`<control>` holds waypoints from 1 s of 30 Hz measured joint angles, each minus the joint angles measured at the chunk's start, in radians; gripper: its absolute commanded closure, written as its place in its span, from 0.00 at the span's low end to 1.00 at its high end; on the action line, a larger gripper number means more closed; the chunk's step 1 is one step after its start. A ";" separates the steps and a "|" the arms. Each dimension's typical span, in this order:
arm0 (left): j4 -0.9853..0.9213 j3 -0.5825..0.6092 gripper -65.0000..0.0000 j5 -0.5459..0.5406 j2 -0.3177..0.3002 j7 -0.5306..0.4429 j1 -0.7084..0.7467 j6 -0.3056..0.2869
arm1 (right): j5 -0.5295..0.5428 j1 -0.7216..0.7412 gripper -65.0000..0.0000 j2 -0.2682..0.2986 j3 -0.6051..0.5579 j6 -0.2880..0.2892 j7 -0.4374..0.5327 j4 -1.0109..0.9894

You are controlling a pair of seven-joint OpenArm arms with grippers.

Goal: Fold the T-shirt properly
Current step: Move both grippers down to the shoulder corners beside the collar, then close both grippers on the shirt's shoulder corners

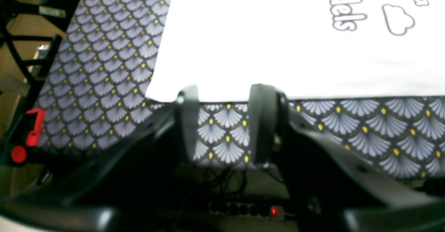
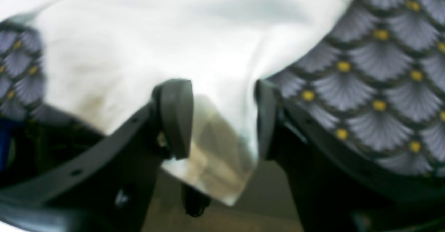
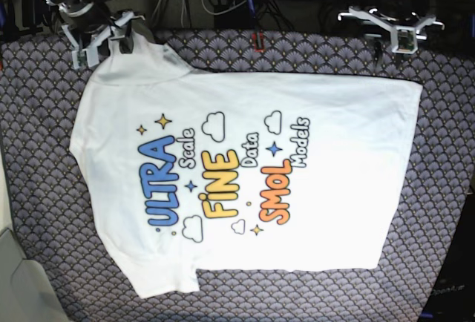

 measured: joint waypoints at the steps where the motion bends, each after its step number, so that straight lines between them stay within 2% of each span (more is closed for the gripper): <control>1: -0.005 0.000 0.63 0.000 0.000 0.001 0.000 0.000 | 0.000 0.000 0.67 -0.008 0.000 0.000 0.002 0.000; 6: -0.017 0.000 0.63 0.000 -0.001 0.000 -0.014 0.000 | 0.001 0.001 0.97 -0.010 0.000 0.004 -0.005 -0.001; 7: -0.021 0.000 0.63 0.000 -0.001 0.000 -0.014 0.000 | 0.000 0.001 1.00 -0.010 0.000 0.004 -0.006 -0.001; 14: -0.106 -0.002 0.63 -0.001 0.000 -0.004 -0.100 -0.003 | 0.000 0.003 1.00 -0.009 0.000 0.007 -0.009 -0.002; 17: -0.157 -0.045 0.63 0.000 0.002 0.001 -0.136 -0.003 | 0.000 0.005 1.00 -0.009 0.000 0.007 -0.012 -0.002; 20: -0.185 -0.077 0.56 0.003 0.001 0.004 -0.183 0.007 | 0.000 0.005 1.00 -0.009 0.001 0.007 -0.012 -0.002; 23: -0.199 -0.109 0.51 -0.002 0.004 0.000 -0.230 -0.010 | 0.000 0.005 1.00 -0.009 0.001 0.007 -0.011 -0.003; 30: -0.326 -0.163 0.50 0.000 -0.019 -0.003 -0.340 -0.007 | 0.050 0.037 1.00 0.013 0.006 0.034 0.071 -0.101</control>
